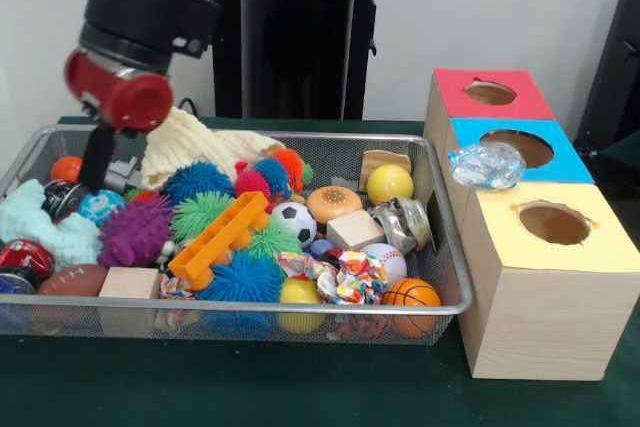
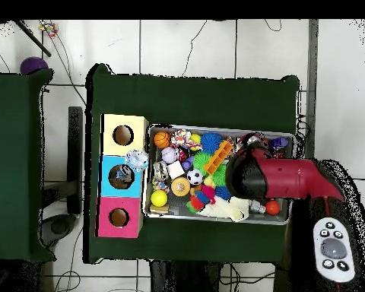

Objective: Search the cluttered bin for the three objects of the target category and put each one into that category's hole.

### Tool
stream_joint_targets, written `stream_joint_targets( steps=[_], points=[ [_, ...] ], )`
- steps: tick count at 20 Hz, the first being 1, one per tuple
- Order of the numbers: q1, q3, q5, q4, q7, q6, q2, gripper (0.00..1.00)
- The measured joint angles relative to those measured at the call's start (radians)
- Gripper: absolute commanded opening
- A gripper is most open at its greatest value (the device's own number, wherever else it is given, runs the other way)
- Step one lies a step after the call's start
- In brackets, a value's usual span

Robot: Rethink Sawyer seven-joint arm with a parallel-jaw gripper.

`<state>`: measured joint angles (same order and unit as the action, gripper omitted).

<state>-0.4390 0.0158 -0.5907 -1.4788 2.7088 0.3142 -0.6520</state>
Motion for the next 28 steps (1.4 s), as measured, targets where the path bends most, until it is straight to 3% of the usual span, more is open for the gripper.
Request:
stream_joint_targets(
  steps=[4,13,28],
  points=[
    [-0.013,-0.008,-0.015,0.120,0.000,0.035,0.067,0.00],
    [0.035,-0.046,-0.015,0.255,0.000,0.143,0.130,0.00],
    [0.223,-0.057,-0.015,0.299,0.000,0.175,0.139,0.00]
  ],
)
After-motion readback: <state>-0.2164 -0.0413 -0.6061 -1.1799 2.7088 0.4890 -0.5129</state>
